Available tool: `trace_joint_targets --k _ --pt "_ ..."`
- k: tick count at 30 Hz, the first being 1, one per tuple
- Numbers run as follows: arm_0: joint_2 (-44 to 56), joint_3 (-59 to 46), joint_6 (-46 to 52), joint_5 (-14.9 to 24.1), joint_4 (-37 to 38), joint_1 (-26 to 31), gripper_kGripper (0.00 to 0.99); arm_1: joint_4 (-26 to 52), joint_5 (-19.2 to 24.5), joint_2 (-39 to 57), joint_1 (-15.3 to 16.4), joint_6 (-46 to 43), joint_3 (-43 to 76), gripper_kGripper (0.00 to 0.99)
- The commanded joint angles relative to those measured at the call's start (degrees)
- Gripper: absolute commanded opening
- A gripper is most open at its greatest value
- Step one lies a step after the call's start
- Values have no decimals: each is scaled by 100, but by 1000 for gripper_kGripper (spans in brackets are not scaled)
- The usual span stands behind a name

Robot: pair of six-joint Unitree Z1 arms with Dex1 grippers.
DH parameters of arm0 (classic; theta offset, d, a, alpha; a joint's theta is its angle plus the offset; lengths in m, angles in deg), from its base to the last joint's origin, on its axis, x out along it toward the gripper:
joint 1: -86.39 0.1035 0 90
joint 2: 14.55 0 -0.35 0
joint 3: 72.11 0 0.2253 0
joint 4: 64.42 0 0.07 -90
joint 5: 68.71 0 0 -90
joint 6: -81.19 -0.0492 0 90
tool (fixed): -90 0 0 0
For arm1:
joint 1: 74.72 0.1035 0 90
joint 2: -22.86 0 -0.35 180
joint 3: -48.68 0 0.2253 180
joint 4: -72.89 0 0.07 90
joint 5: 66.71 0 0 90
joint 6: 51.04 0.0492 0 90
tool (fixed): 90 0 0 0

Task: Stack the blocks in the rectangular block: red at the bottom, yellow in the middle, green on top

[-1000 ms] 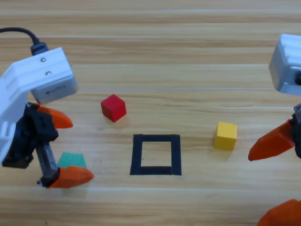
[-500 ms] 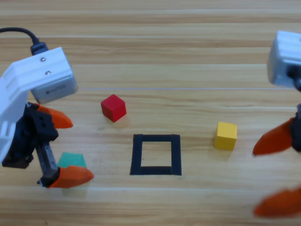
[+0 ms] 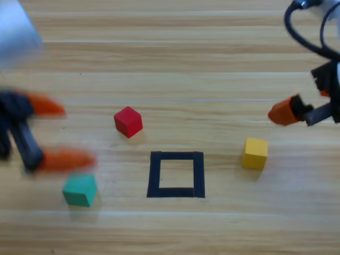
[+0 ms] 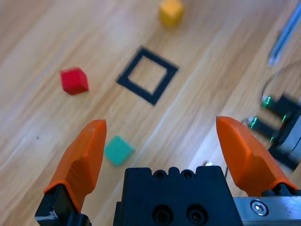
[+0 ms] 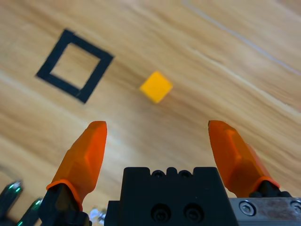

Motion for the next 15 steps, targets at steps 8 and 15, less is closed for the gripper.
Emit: trace_joint_targets --k 8,15 --pt "-2832 5668 2301 869 -3796 532 948 -25 76 -1042 -207 2172 -413 988" --pt "-3807 6521 2864 500 -4622 1006 948 -42 -460 -1964 -691 3024 -677 990"
